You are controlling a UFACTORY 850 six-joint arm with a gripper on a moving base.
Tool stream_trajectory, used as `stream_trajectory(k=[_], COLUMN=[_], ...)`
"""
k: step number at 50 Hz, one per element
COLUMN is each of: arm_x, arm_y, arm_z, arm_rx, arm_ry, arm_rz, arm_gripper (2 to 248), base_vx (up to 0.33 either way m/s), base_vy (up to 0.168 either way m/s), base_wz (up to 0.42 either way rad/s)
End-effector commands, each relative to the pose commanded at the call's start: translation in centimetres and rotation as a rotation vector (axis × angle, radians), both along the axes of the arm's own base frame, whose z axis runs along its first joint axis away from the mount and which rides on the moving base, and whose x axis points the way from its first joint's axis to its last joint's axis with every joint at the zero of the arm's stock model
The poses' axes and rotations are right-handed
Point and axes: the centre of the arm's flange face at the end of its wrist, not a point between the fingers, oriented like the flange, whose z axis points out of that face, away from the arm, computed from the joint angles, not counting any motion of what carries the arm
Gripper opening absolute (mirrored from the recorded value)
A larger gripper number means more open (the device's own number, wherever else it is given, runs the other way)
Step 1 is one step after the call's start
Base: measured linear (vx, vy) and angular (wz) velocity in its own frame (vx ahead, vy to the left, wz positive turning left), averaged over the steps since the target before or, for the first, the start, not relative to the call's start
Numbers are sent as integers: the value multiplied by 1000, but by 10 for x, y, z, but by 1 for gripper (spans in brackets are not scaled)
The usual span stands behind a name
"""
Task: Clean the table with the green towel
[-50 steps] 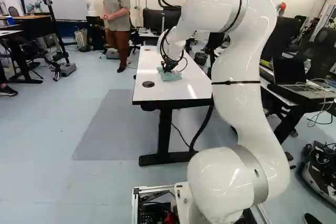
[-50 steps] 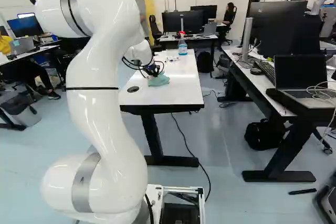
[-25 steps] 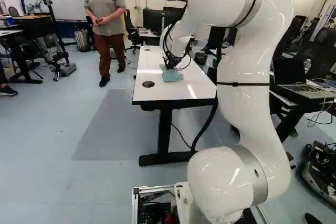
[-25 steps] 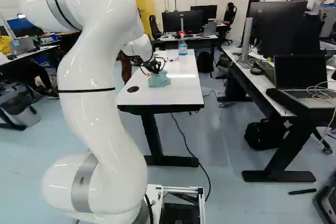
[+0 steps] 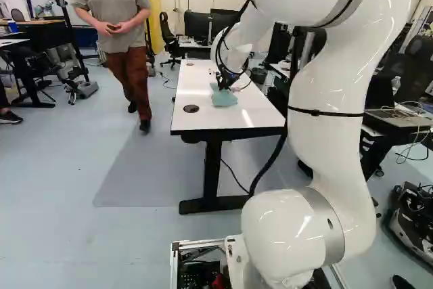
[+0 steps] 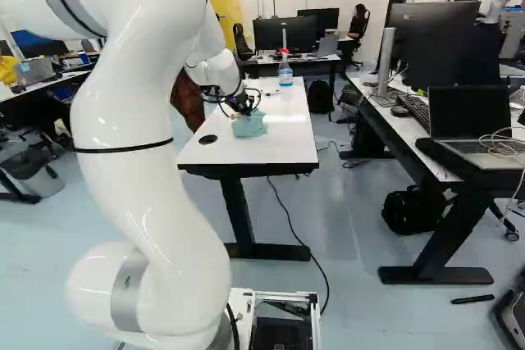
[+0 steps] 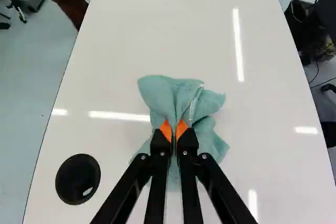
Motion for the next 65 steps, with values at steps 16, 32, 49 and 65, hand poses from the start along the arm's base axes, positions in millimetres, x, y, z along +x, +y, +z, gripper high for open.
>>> stream_trajectory(k=[16,32,49,65], arm_x=[-30,-36,-40,-72], arm_y=[-13,-15,-14,-6], arm_z=[2,2,7,21], arm_rx=[0,0,0,0], arm_ry=[15,18,10,-5], arm_rz=[-21,-25,-23,-9], arm_gripper=[30,30,30,30], base_vx=[0,0,0,0], base_vy=[0,0,0,0], base_wz=[0,0,0,0])
